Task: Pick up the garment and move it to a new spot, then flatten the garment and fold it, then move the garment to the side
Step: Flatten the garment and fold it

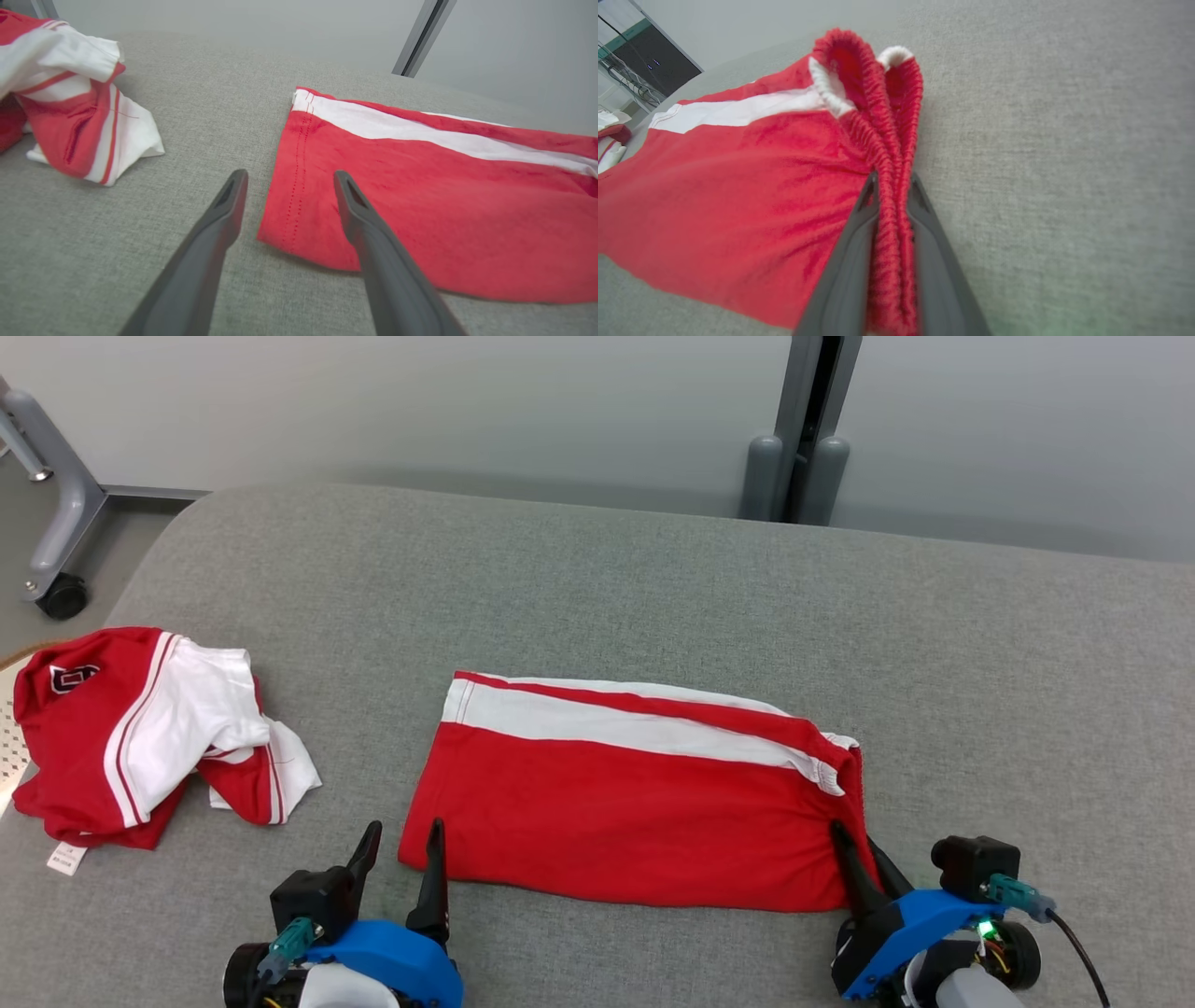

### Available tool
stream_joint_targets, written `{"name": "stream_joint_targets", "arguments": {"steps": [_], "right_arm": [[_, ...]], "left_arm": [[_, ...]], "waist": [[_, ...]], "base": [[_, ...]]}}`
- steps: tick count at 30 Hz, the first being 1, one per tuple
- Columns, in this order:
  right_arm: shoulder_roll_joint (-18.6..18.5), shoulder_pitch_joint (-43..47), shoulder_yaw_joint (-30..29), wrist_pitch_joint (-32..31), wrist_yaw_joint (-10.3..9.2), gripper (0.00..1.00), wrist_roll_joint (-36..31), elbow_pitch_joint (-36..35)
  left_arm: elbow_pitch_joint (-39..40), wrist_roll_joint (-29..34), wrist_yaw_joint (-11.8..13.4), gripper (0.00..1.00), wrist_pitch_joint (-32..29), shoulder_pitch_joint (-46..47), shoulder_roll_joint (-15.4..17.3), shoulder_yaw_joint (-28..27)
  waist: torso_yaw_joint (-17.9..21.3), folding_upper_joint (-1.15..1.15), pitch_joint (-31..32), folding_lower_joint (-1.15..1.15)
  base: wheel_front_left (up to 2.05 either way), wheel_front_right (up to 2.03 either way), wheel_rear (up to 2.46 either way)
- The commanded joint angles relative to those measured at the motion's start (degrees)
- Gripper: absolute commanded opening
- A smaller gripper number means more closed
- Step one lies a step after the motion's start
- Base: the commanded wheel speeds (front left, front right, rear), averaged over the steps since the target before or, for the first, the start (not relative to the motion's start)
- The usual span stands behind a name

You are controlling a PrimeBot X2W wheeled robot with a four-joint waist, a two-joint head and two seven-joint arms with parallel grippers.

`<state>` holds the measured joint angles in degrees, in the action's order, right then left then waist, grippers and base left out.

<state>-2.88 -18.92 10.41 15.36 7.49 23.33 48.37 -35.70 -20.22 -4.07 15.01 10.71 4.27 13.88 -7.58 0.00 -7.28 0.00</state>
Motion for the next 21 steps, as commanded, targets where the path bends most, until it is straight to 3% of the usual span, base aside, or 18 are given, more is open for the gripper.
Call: {"name": "stream_joint_targets", "arguments": {"steps": [1,12,21], "right_arm": [[-0.1,1.5,-0.8,-0.4,-0.01,0.0,0.6,0.4],[-3.1,2.0,-14.4,-0.2,0.0,0.0,-1.2,-1.4],[-0.3,1.4,-4.0,-3.0,0.0,0.0,6.0,-6.6]], "left_arm": [[0.1,0.4,-0.3,1.0,0.2,0.0,0.0,-0.3],[-0.4,2.7,-1.5,1.0,0.2,-2.2,-0.8,-1.1],[-2.1,3.1,-2.3,1.0,0.2,-3.4,-1.3,0.9]], "waist": [[0.3,0.0,0.2,0.0],[3.1,0.0,2.6,0.0],[2.4,0.0,4.3,0.0]], "base": [[0.0,0.0,0.0],[0.0,0.0,0.0],[0.0,0.0,0.0]]}}
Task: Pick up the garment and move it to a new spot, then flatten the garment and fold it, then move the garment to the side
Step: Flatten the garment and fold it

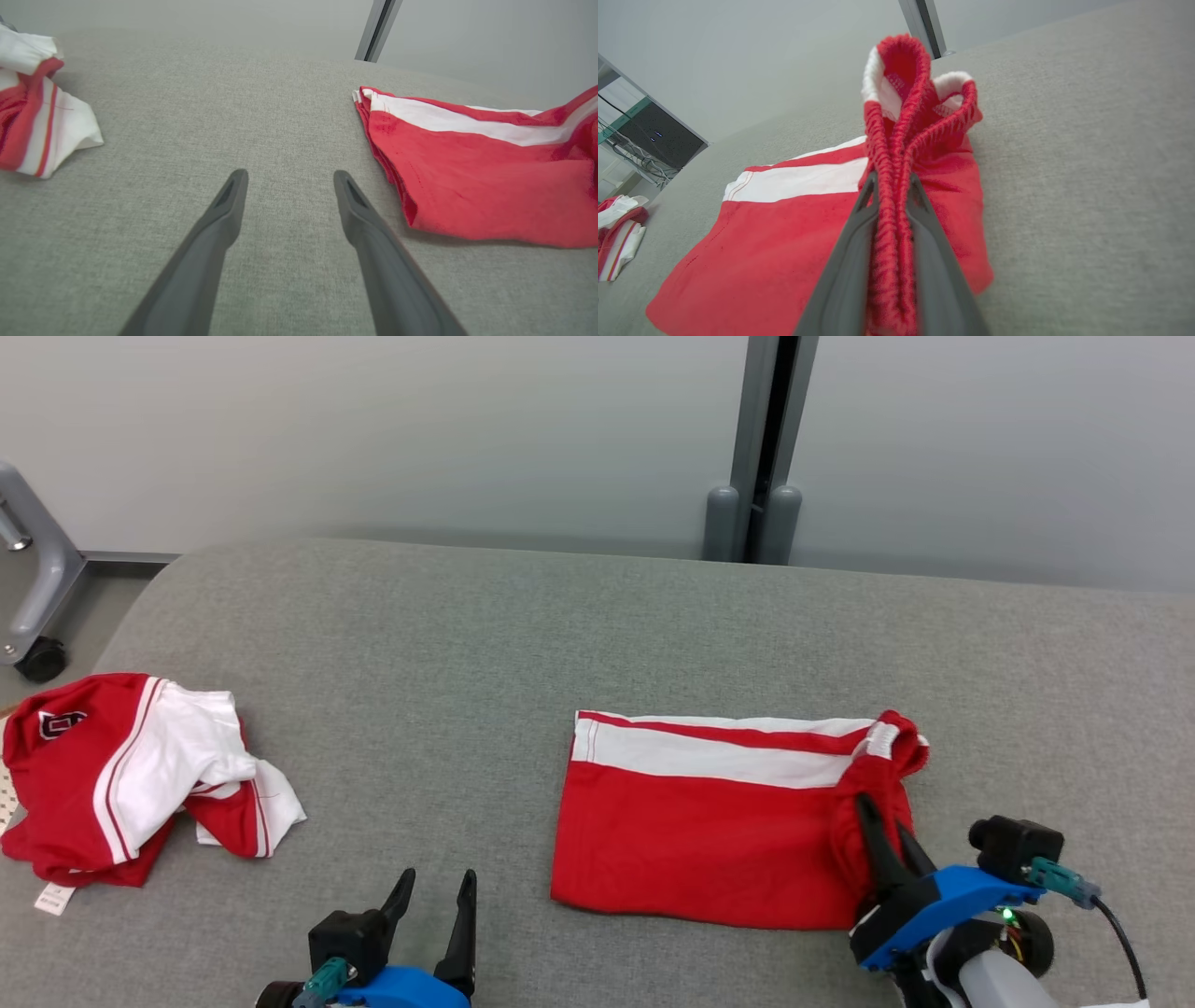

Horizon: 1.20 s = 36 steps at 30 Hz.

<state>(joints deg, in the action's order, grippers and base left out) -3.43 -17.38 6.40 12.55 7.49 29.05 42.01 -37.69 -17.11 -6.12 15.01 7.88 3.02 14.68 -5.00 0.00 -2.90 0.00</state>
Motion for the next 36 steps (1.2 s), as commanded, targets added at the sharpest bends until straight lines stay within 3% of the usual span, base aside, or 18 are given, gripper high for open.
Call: {"name": "stream_joint_targets", "arguments": {"steps": [1,6,12,13,14,15,16,21,26,36], "right_arm": [[0.4,-0.1,1.5,-0.6,0.0,0.0,1.4,-1.2],[0.5,-1.6,8.3,-1.8,0.0,0.0,4.9,-4.9],[0.4,-4.2,12.3,-1.3,0.0,0.0,3.5,-0.9],[0.5,-4.7,12.8,-1.1,0.0,0.05,3.3,0.0],[0.5,-5.1,13.5,-0.7,0.0,0.33,3.0,0.8],[0.5,-5.4,14.4,-0.3,0.0,0.93,3.0,1.2],[0.5,-5.7,15.4,0.2,0.0,1.0,3.5,1.3],[0.4,-6.2,19.0,1.8,0.0,1.0,5.4,1.7],[0.4,-6.1,18.1,2.6,0.0,1.0,2.7,2.5],[0.5,2.7,-0.8,2.7,0.0,1.0,-17.0,-5.6]], "left_arm": [[-0.3,0.0,-0.2,1.0,0.2,-0.5,0.0,0.2],[-1.2,0.1,-0.3,1.0,0.2,-0.5,-0.1,0.7],[-2.0,-0.2,-0.5,1.0,0.2,-0.6,-0.1,1.1],[-2.0,-0.2,-0.5,1.0,0.2,-0.7,-0.1,1.0],[-2.2,-0.1,-0.5,1.0,0.2,-0.9,-0.1,1.0],[-2.3,-0.1,-0.5,1.0,0.2,-1.0,-0.1,0.9],[-2.2,-0.1,-0.6,1.0,0.2,-1.0,-0.1,0.7],[-2.0,0.1,-0.5,1.0,0.2,-1.6,-0.1,-0.3],[-0.8,0.5,-0.4,1.0,0.2,-1.7,-0.1,-0.9],[5.0,3.1,0.4,1.0,0.2,-3.1,-0.1,-2.7]], "waist": [[-0.6,0.0,0.0,0.0],[-4.5,0.0,0.3,0.0],[-9.7,0.0,0.2,0.0],[-10.4,0.0,0.1,0.0],[-11.0,0.0,0.1,0.0],[-11.4,0.0,0.2,0.0],[-11.8,0.0,0.2,0.0],[-11.5,0.0,0.6,0.0],[-9.1,0.0,1.3,0.0],[-1.3,0.0,3.4,0.0]], "base": [[0.0,0.0,0.0],[0.0,0.0,0.0],[0.0,0.0,0.0],[0.0,0.0,0.0],[0.0,0.0,0.0],[0.0,0.0,0.0],[0.0,0.0,0.0],[0.0,0.0,0.0],[0.0,0.0,0.0],[0.0,0.0,0.0]]}}
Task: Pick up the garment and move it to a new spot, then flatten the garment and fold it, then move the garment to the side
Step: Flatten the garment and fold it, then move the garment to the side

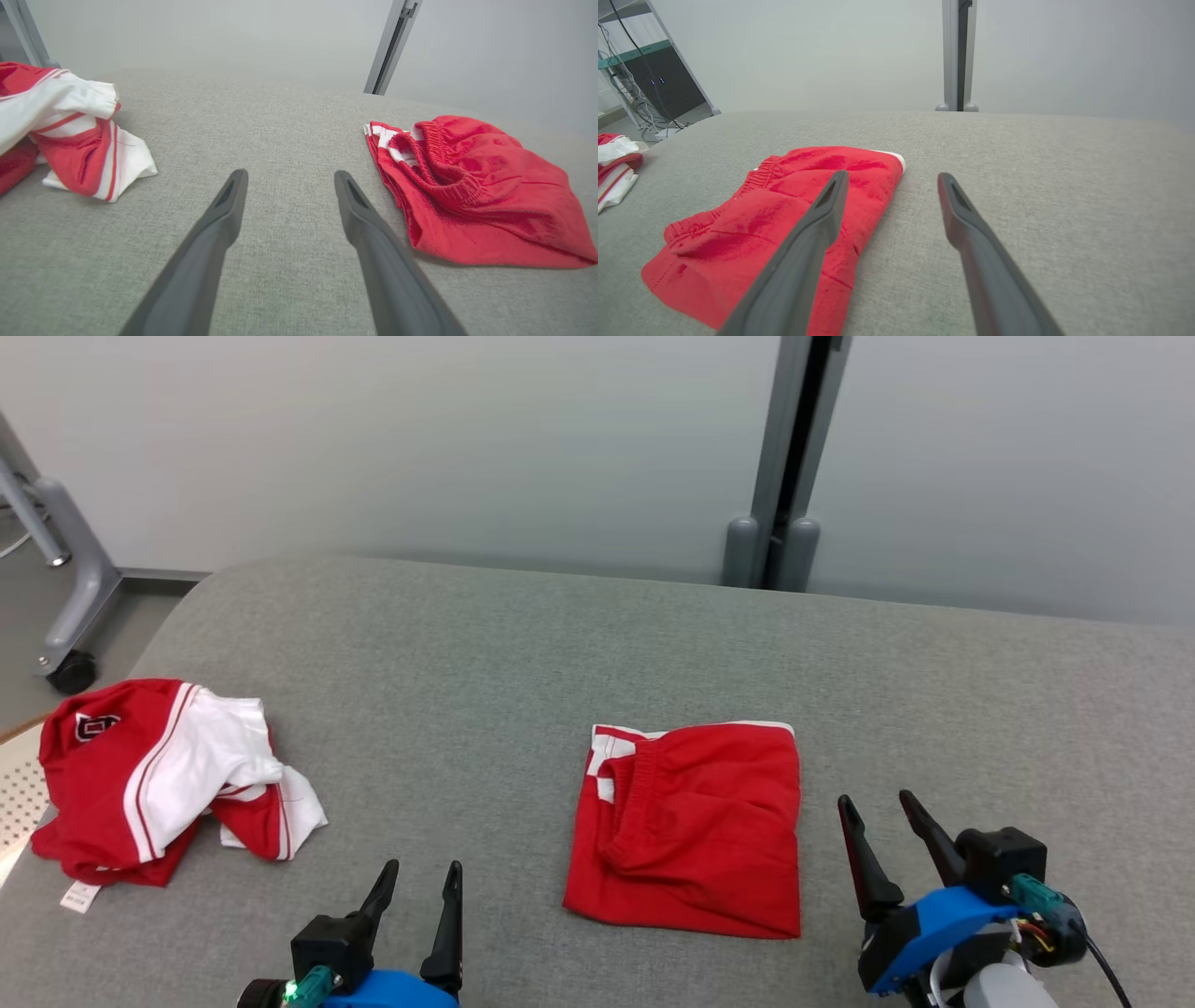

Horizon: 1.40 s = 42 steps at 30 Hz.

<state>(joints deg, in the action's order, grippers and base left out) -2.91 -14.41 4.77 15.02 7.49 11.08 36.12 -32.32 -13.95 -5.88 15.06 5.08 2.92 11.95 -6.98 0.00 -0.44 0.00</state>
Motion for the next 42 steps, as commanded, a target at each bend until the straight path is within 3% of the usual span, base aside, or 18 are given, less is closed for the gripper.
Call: {"name": "stream_joint_targets", "arguments": {"steps": [1,8,21,32,42], "right_arm": [[0.0,0.7,-0.3,0.2,0.0,1.0,-1.0,-0.5],[0.0,6.4,-4.3,0.2,0.0,1.0,-6.2,-3.6],[-0.1,9.1,-4.6,0.2,0.0,1.0,-5.8,-4.2],[-0.1,-0.6,1.9,0.2,0.0,1.0,-1.0,1.3],[-0.1,-11.7,2.5,-2.5,0.0,1.0,-0.7,18.0]], "left_arm": [[0.4,0.4,0.2,1.0,0.2,-0.6,0.0,-0.2],[4.5,2.8,0.1,1.0,0.2,-3.9,0.0,-1.3],[7.4,2.9,0.3,1.0,0.2,-7.2,0.0,-1.3],[6.4,2.1,-0.5,1.0,0.2,-4.7,0.0,1.0],[5.6,1.9,-1.0,1.0,0.2,-1.8,0.0,2.1]], "waist": [[1.3,0.0,1.0,0.0],[4.3,0.0,1.7,0.0],[6.2,0.0,1.9,0.0],[1.3,0.0,-2.5,0.0],[-5.6,0.0,-7.2,0.0]], "base": [[0.0,0.0,0.0],[0.0,0.0,0.0],[0.0,0.0,0.0],[0.0,0.0,0.0],[0.0,0.0,0.0]]}}
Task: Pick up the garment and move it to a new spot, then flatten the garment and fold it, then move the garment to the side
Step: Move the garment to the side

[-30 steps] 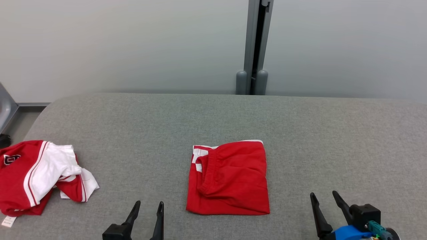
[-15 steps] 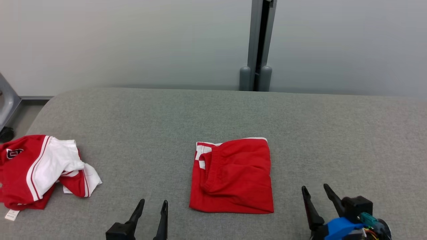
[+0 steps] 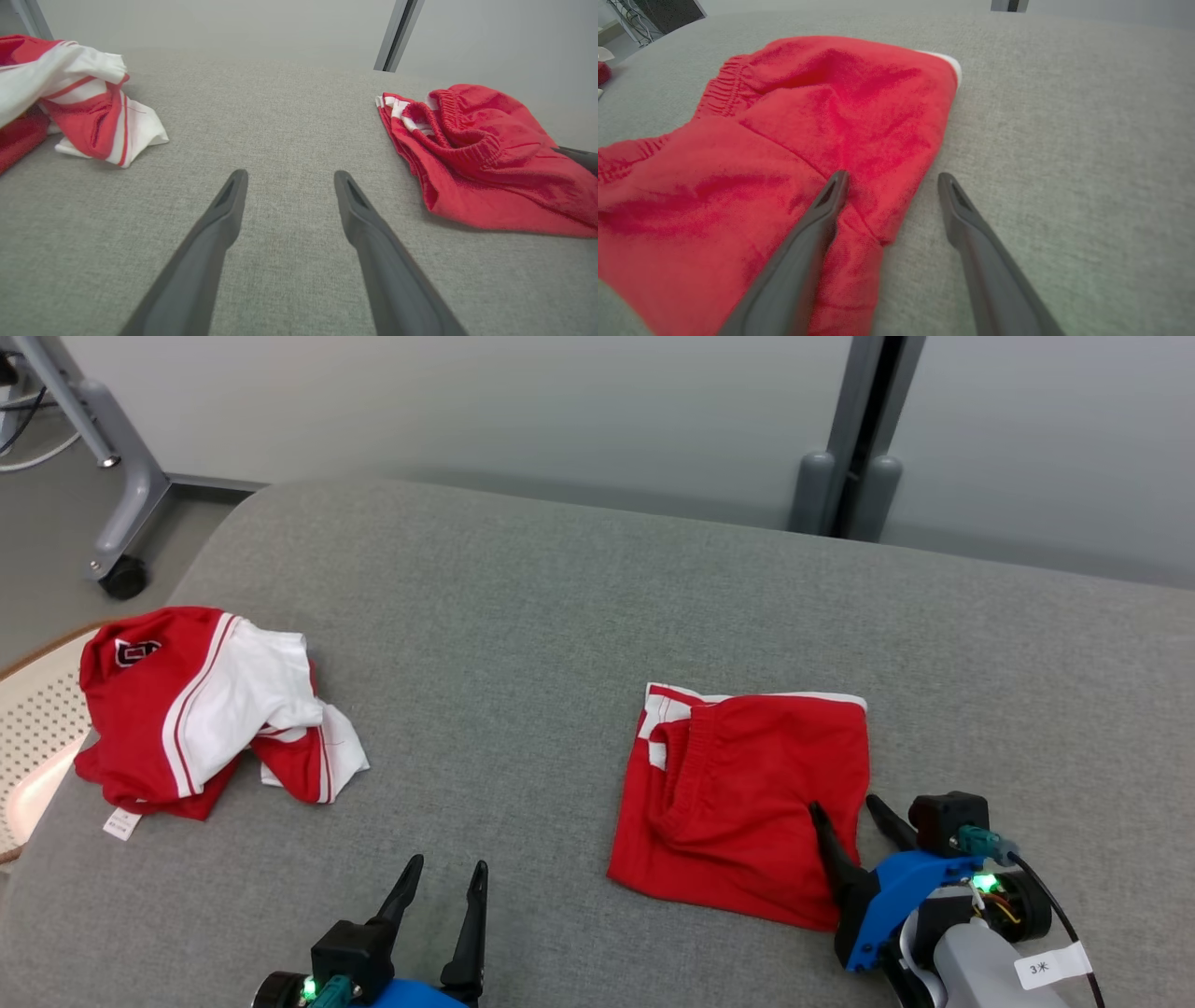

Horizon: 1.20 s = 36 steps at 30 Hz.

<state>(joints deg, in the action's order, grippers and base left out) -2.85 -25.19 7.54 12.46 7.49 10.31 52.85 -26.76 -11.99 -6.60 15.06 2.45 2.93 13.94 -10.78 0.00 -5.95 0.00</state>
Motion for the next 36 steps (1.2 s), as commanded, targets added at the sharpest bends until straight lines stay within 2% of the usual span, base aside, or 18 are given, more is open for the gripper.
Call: {"name": "stream_joint_targets", "arguments": {"steps": [1,2,3,4,10,23,24,29,36], "right_arm": [[-0.2,-1.1,-0.4,0.1,0.0,1.0,0.3,2.9],[-0.1,-1.3,-0.2,0.2,0.0,0.87,0.0,4.2],[-0.1,-1.3,-0.3,0.4,0.0,0.38,0.2,5.4],[-0.1,-1.2,-0.2,0.7,0.0,0.0,0.7,6.3],[-0.4,-2.3,-1.4,2.6,-0.05,0.0,-0.5,6.2],[-0.2,2.0,0.2,2.8,-0.02,0.0,-1.2,0.4],[-0.2,2.0,0.2,2.8,-0.02,0.0,-1.2,0.4],[-0.2,3.2,1.1,2.8,-0.01,0.0,-1.1,-1.2],[-0.1,3.2,0.5,2.8,-0.01,0.0,-2.1,-1.6]], "left_arm": [[0.2,0.0,-0.4,1.0,0.2,0.9,0.0,0.1],[0.3,0.0,-0.4,1.0,0.2,1.0,0.0,0.0],[0.4,0.0,-0.4,1.0,0.2,1.0,0.0,-0.2],[0.5,0.0,-0.4,1.0,0.2,0.9,0.0,-0.6],[1.8,0.3,-0.6,1.0,0.2,0.1,0.0,-1.0],[4.1,-2.3,-1.0,1.0,0.2,2.8,0.0,6.9],[4.1,-2.3,-1.0,1.0,0.2,2.8,0.0,6.9],[3.8,-3.7,-1.1,1.0,0.2,3.9,0.0,11.8],[2.1,-3.4,-0.9,1.0,0.2,4.6,0.0,16.0]], "waist": [[-2.1,0.0,-1.8,0.0],[-2.2,0.0,-1.9,0.0],[-2.1,0.0,-1.9,0.0],[-1.9,0.0,-1.9,0.0],[3.1,0.0,-0.2,0.0],[28.0,0.0,1.4,0.0],[28.0,0.0,1.4,0.0],[35.8,0.0,0.6,0.0],[37.9,0.0,-0.5,0.0]], "base": [[0.0,0.0,0.0],[0.0,0.0,0.0],[0.0,0.0,0.0],[0.0,0.0,0.0],[0.0,0.0,0.0],[0.0,0.0,0.0],[0.0,0.0,0.0],[0.0,0.0,0.0],[0.0,0.0,0.0]]}}
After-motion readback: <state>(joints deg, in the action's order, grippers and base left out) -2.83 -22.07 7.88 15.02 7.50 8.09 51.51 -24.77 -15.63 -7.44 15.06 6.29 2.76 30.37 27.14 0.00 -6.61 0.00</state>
